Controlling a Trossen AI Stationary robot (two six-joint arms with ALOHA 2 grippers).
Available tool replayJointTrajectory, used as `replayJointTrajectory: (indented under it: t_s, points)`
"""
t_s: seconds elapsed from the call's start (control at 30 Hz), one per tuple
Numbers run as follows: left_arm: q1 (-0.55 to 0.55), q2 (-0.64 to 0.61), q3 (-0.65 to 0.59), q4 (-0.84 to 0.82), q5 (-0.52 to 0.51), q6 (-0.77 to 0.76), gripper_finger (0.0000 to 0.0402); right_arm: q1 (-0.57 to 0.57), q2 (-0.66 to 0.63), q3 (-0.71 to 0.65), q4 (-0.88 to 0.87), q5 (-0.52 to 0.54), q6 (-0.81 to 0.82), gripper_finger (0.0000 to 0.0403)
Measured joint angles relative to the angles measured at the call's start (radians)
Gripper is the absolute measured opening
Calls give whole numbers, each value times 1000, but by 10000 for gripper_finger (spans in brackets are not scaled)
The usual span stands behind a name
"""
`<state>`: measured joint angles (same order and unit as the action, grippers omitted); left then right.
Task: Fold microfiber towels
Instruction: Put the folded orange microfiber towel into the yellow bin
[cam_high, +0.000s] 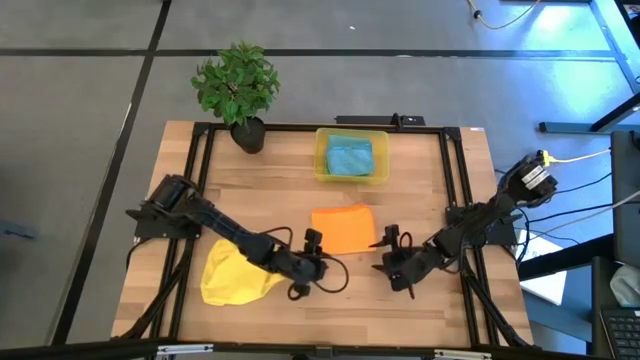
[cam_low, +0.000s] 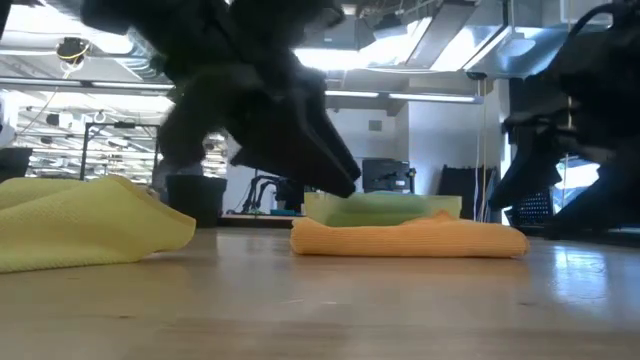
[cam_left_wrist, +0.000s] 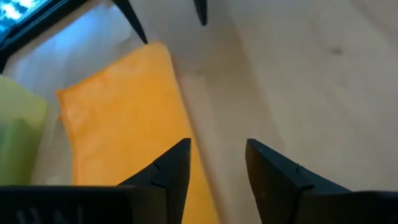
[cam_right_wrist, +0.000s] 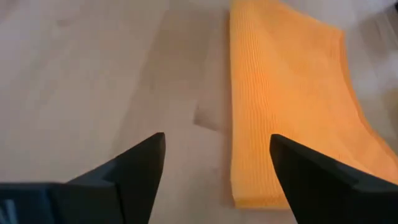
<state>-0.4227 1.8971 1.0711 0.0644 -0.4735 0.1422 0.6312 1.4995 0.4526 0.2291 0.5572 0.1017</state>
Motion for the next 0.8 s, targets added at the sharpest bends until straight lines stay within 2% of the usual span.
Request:
replayJointTrajectory:
  t_s: [0.17,0.37,0.5,0.8]
  points:
    - [21,15,43,-110,-7,-31,168,0,49,1,-34,82,-5,282]
    - [28,15,45,-162,-8,-50,190,-6,85,6,-92,111,-3,277]
    - [28,15,45,-217,-7,-51,193,-8,113,7,-78,121,-22,277]
    - [27,15,45,-221,-8,-47,194,-9,155,8,-53,218,-82,272]
